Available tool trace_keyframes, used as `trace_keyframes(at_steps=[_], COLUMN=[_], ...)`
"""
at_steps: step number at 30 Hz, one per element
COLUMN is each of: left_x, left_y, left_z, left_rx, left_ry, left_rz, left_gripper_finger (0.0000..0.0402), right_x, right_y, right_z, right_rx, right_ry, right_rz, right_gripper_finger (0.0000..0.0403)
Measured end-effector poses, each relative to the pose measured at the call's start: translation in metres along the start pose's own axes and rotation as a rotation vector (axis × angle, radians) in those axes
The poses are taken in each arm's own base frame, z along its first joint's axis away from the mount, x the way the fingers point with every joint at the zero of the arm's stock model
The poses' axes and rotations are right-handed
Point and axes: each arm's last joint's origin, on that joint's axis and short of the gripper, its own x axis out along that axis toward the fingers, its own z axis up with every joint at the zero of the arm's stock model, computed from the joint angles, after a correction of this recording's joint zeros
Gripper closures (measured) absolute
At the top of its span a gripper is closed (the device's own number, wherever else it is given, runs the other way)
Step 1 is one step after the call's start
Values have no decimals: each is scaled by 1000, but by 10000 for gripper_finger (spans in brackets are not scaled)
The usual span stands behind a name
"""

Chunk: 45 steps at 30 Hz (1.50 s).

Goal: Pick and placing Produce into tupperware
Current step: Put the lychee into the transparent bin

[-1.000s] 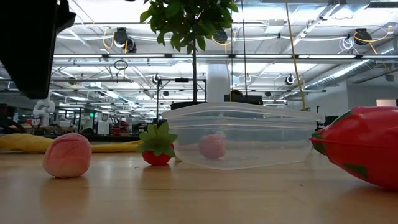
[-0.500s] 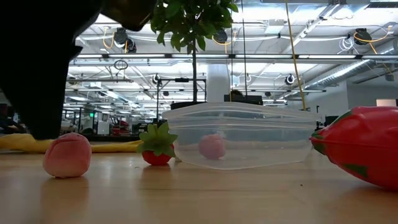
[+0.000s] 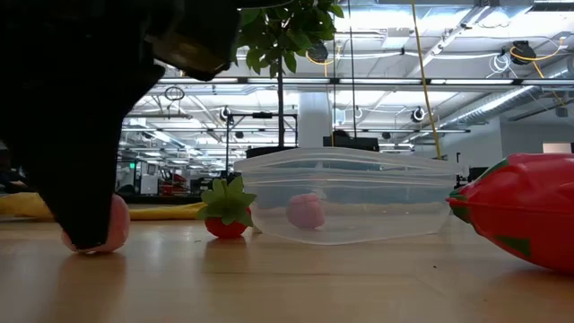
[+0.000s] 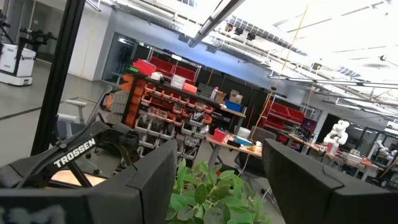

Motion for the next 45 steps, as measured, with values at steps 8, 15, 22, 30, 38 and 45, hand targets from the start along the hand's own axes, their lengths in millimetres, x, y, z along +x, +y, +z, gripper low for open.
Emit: trace_keyframes(at_steps=[8, 15, 22, 30, 38, 45], left_x=[1, 1, 1, 0, 0, 0], left_y=[1, 1, 0, -1, 0, 0], left_z=[5, 4, 3, 1, 1, 1], left_rx=[13, 16, 4, 12, 7, 6], left_ry=[-4, 5, 12, 12, 13, 15], left_rz=[-7, -10, -13, -14, -12, -12], left_gripper_finger=[160, 160, 160, 160, 160, 160], right_x=[0, 0, 0, 0, 0, 0], right_y=[0, 0, 0, 0, 0, 0], right_z=[0, 0, 0, 0, 0, 0], right_rx=[0, 0, 2, 20, 19, 19], right_ry=[0, 0, 0, 0, 0, 0], right_rz=[0, 0, 0, 0, 0, 0], right_gripper_finger=[174, 174, 174, 174, 174, 174])
